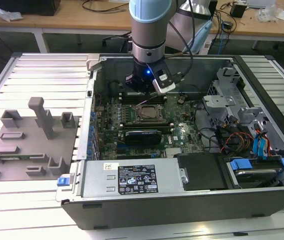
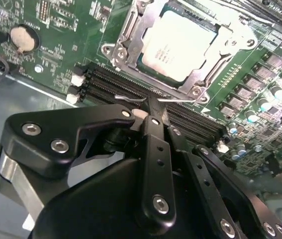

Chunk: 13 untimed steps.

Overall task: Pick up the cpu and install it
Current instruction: 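Install the first cpu locking lever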

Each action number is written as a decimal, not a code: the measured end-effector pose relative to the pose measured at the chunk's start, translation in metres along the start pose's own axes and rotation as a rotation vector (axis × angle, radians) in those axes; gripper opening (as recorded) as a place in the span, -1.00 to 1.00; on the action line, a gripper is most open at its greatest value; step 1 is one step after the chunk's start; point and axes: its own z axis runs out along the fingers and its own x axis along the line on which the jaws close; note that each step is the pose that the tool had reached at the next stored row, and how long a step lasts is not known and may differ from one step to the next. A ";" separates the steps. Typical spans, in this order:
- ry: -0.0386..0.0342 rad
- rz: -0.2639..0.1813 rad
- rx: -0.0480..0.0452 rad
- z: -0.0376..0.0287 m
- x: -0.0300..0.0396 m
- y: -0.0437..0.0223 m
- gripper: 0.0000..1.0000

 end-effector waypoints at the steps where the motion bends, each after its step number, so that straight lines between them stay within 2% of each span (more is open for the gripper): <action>1: -0.0025 0.009 0.0028 0.0006 0.0000 -0.0001 -0.79; 2: -0.0053 0.016 0.0046 0.0009 0.0000 -0.0002 -0.79; 6: -0.0279 0.043 0.0115 0.0022 0.0001 -0.0005 -0.79; 7: -0.0365 0.044 0.0125 0.0024 0.0002 -0.0005 -0.79; 8: -0.0491 0.042 0.0137 0.0026 0.0001 -0.0004 -0.79; 9: -0.0625 0.039 0.0147 0.0027 0.0002 -0.0003 -0.79; 10: -0.0797 0.036 0.0153 0.0028 0.0004 -0.0002 -0.79; 11: -0.0874 0.035 0.0144 0.0031 0.0007 -0.0003 -0.79; 13: -0.0940 0.034 0.0139 0.0041 0.0011 -0.0005 -0.79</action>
